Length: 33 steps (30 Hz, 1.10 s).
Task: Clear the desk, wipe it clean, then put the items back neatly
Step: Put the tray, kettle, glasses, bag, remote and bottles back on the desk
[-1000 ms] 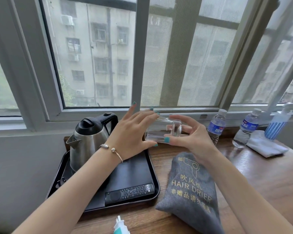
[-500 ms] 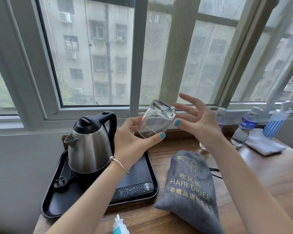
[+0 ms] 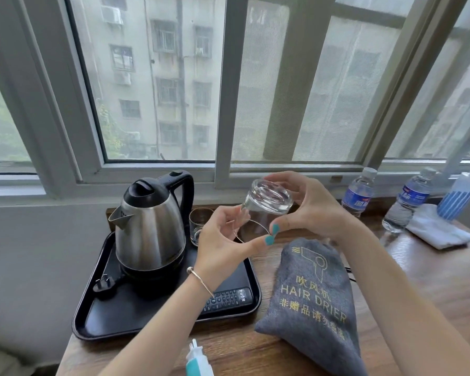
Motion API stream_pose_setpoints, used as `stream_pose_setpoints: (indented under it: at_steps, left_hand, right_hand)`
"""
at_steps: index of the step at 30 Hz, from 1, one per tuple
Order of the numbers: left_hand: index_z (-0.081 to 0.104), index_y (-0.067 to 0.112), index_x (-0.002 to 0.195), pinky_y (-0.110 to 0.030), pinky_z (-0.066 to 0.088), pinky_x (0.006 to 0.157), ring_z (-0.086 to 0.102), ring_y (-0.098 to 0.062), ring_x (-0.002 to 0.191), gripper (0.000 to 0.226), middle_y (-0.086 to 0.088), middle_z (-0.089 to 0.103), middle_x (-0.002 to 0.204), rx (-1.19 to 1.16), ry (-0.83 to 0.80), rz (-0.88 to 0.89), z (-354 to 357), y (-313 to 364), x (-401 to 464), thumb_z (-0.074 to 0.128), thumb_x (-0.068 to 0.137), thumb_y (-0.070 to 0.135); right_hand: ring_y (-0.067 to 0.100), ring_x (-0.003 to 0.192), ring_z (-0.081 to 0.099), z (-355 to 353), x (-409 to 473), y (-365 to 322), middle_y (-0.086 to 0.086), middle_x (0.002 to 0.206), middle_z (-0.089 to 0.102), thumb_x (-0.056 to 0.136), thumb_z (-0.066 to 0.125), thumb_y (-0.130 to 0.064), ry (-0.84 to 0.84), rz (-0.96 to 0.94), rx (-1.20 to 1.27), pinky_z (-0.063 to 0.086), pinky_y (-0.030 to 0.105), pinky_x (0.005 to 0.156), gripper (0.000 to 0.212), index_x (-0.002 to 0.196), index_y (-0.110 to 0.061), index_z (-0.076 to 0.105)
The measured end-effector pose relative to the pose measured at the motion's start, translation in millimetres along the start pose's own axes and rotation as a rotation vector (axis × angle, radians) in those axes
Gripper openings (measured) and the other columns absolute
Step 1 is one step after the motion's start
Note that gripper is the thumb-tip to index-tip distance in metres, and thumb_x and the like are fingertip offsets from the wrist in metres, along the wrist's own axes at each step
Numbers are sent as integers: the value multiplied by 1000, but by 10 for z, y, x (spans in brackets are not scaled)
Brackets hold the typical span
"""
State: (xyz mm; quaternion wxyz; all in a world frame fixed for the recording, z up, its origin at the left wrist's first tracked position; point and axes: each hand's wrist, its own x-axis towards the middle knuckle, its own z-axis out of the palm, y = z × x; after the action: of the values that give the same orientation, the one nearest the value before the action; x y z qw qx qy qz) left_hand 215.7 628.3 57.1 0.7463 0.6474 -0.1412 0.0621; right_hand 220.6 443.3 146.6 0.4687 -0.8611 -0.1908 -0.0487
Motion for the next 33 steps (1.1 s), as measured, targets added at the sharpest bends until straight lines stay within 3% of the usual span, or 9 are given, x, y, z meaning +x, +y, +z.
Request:
stream_pose_setpoints:
  at_steps: [4, 6, 9, 12, 15, 19, 21, 26, 33]
  left_hand:
    - [53, 16, 100, -14, 44, 93, 60, 1, 108, 64, 0, 65, 109, 78, 27, -51, 13, -202, 57, 92, 50, 24]
    - [52, 18, 100, -12, 41, 94, 57, 7, 109, 61, 7, 63, 108, 109, 65, -91, 45, -325, 108, 93, 55, 20]
    - [56, 24, 102, -15, 40, 94, 52, 18, 105, 58, 21, 61, 107, 157, 153, -167, 73, -513, 194, 92, 56, 21]
    - [58, 34, 101, -22, 50, 84, 59, 6, 97, 58, 22, 62, 109, 270, 293, -215, 67, -707, 281, 93, 55, 31]
    - [57, 45, 103, -35, 55, 80, 63, -5, 80, 60, 24, 62, 111, 380, 439, -276, 59, -884, 339, 91, 53, 40]
    - [61, 45, 107, -28, 49, 87, 59, -1, 106, 58, 25, 64, 112, 489, 520, -367, 61, -1029, 424, 88, 55, 47]
    - [61, 43, 111, -24, 46, 84, 58, -1, 109, 61, 25, 64, 113, 544, 529, -413, 70, -1076, 468, 86, 57, 50]
    - [61, 44, 120, -29, 51, 87, 60, -5, 109, 68, 22, 66, 114, 629, 564, -435, 123, -1196, 498, 85, 57, 54]
    - [62, 39, 116, -34, 53, 87, 63, -8, 107, 63, 18, 68, 111, 627, 600, -492, 146, -1354, 525, 86, 59, 49]
  right_hand:
    - [15, 106, 65, -54, 321, 185, -3, 111, 70, 51, 97, -11, -183, 4, -100, 50, 25, 95, 74, 115, -27, 63]
    - [12, 110, 62, -60, 530, 307, -5, 114, 68, 50, 97, -16, -263, 1, -120, 48, 20, 96, 75, 115, -30, 63]
    - [6, 118, 58, -26, 851, 528, -13, 118, 66, 47, 94, -34, -398, -11, -145, 43, 33, 106, 78, 118, -34, 62]
    - [11, 117, 59, 66, 1134, 818, -9, 120, 66, 50, 94, -25, -496, -19, -121, 45, 44, 106, 80, 123, -28, 61]
    - [16, 115, 61, 211, 1354, 1114, -5, 120, 66, 50, 92, -21, -578, -21, -58, 49, 40, 101, 83, 126, -17, 59]
    - [19, 114, 63, 369, 1586, 1452, -2, 118, 68, 49, 91, -10, -666, -6, 64, 50, 28, 95, 85, 127, -8, 56]
    - [15, 113, 64, 402, 1655, 1573, -4, 117, 69, 46, 92, -7, -693, -13, 97, 49, 24, 94, 87, 126, -9, 56]
    - [15, 113, 63, 468, 1724, 1793, -3, 119, 68, 49, 94, -27, -755, -22, 188, 48, 26, 95, 88, 126, -10, 55]
    - [12, 115, 61, 571, 1748, 1951, -8, 122, 67, 47, 93, -35, -769, -47, 171, 47, 26, 98, 93, 127, -9, 54]
